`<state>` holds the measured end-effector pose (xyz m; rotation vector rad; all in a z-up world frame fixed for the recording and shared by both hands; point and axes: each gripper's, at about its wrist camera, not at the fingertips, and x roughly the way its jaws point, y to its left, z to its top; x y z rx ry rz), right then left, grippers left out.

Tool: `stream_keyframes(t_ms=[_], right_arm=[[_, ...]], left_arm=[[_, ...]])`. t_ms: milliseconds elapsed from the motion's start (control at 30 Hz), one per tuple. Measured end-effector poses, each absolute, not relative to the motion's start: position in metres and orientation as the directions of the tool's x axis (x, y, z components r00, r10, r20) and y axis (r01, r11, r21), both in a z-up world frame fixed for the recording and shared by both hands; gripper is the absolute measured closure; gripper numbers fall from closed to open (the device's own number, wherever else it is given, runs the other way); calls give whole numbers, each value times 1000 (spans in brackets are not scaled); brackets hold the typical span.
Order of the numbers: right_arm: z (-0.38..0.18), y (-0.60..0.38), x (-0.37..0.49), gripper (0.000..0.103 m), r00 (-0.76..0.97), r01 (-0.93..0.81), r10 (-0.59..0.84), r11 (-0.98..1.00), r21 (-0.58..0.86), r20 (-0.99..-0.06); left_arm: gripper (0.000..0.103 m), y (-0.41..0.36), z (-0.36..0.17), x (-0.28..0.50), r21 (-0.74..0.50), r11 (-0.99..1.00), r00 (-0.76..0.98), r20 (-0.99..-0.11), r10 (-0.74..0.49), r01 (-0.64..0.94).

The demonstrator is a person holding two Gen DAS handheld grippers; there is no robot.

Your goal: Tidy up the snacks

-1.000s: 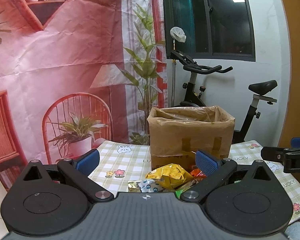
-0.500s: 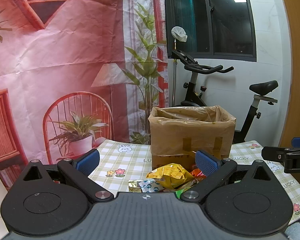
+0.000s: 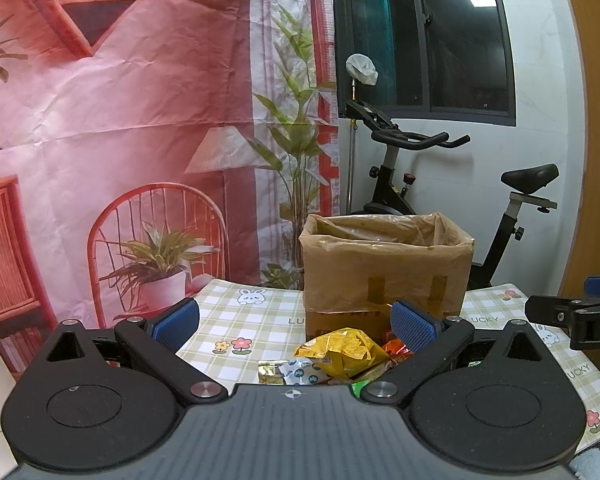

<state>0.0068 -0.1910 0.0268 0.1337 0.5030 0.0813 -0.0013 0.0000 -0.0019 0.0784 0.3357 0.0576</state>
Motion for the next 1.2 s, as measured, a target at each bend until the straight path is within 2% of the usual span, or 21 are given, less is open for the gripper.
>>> stream_keyframes(t_ms=[767,1033,1200], right_arm=[[24,-188,6,0,876,-58,122,987,151,-466],[-4,-189,8,0,889,-35,116,982,186,-443],[-33,-186,18,0,877,-33,121,981,193,-466]], left_arm=[[1,4,-7,0,74,997,941,-334,52,-29],[1,14,-29,13,70,996,924,-375,76,-54],[1,22,-53,26,70,996,908,-410,80,-56]])
